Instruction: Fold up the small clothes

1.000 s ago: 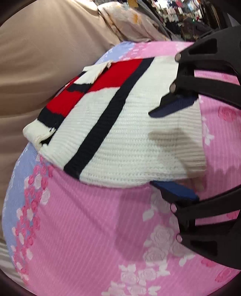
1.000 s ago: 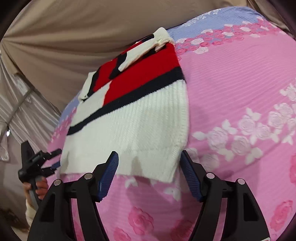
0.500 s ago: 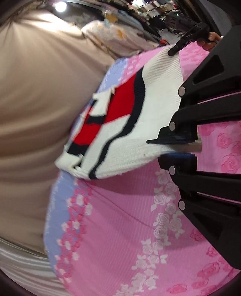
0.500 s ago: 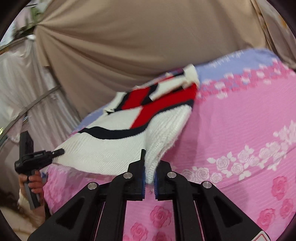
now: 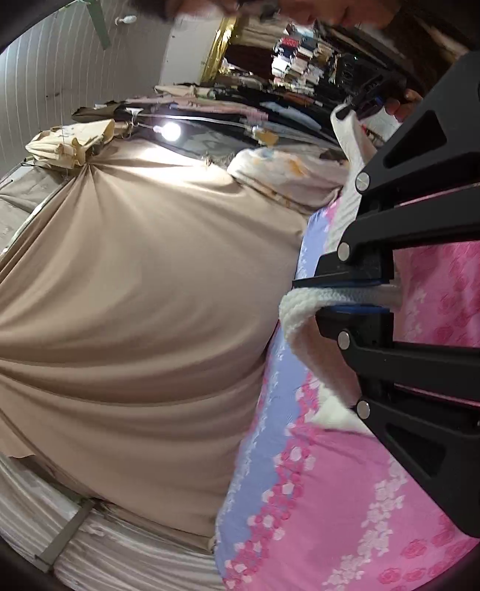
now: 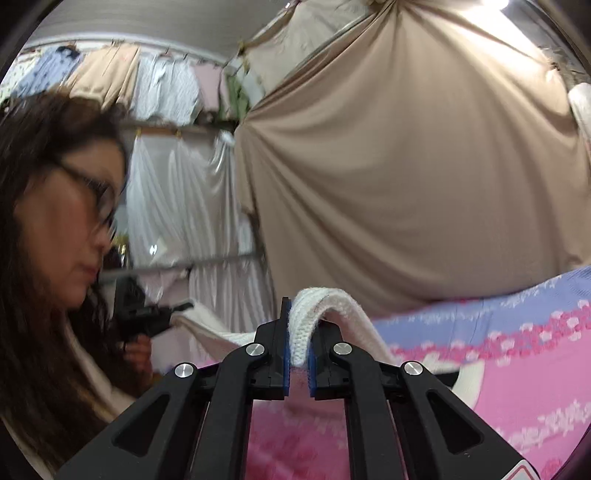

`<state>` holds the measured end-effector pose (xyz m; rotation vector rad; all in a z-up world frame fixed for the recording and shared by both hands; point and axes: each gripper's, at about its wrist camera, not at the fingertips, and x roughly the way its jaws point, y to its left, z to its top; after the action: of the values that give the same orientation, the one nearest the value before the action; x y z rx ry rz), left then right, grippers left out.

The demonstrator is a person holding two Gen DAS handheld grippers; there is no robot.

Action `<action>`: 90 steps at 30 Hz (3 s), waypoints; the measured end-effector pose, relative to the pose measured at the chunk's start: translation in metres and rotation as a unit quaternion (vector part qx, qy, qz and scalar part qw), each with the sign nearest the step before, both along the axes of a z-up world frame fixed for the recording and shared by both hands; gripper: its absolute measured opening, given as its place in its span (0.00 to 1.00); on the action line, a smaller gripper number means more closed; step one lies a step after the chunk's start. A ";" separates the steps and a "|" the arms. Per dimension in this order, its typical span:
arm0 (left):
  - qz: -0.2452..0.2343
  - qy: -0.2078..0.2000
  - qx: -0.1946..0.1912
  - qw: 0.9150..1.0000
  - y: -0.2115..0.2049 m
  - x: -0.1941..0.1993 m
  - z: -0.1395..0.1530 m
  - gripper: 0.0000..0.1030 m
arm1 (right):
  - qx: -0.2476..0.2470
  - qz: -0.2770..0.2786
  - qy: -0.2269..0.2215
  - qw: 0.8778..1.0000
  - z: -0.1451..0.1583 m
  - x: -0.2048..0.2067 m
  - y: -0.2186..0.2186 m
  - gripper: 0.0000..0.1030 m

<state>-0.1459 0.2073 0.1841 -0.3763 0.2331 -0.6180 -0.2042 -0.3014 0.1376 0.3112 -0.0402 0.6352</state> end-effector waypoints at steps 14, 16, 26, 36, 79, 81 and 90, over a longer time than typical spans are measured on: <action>0.097 0.291 0.168 0.937 -0.085 0.282 -0.112 0.06 | 0.022 -0.174 0.331 0.927 -0.092 0.276 -0.021 0.07; 0.110 0.313 0.176 0.927 -0.092 0.301 -0.134 0.07 | 0.018 -0.179 0.357 0.917 -0.108 0.292 -0.022 0.07; 0.163 0.245 0.116 0.949 -0.059 0.242 -0.112 0.76 | 0.018 -0.290 0.269 0.918 -0.089 0.217 -0.032 0.67; 0.123 0.373 0.140 0.909 -0.025 0.157 -0.180 0.80 | -0.067 -0.224 0.425 0.874 -0.167 0.121 -0.004 0.67; 0.115 0.331 0.219 0.911 -0.096 0.281 -0.170 0.06 | -0.078 -0.248 0.435 0.862 -0.134 0.284 0.011 0.08; 0.117 0.325 0.188 0.920 -0.085 0.279 -0.163 0.05 | -0.071 -0.263 0.391 0.879 -0.114 0.270 0.011 0.08; 0.150 0.333 0.218 0.905 -0.077 0.289 -0.190 0.05 | -0.071 -0.273 0.447 0.849 -0.142 0.281 -0.015 0.08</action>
<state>0.1429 0.1304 -0.0055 -0.1687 0.9367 -0.0997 0.0772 -0.3162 -0.0047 0.4059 0.7915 -0.1218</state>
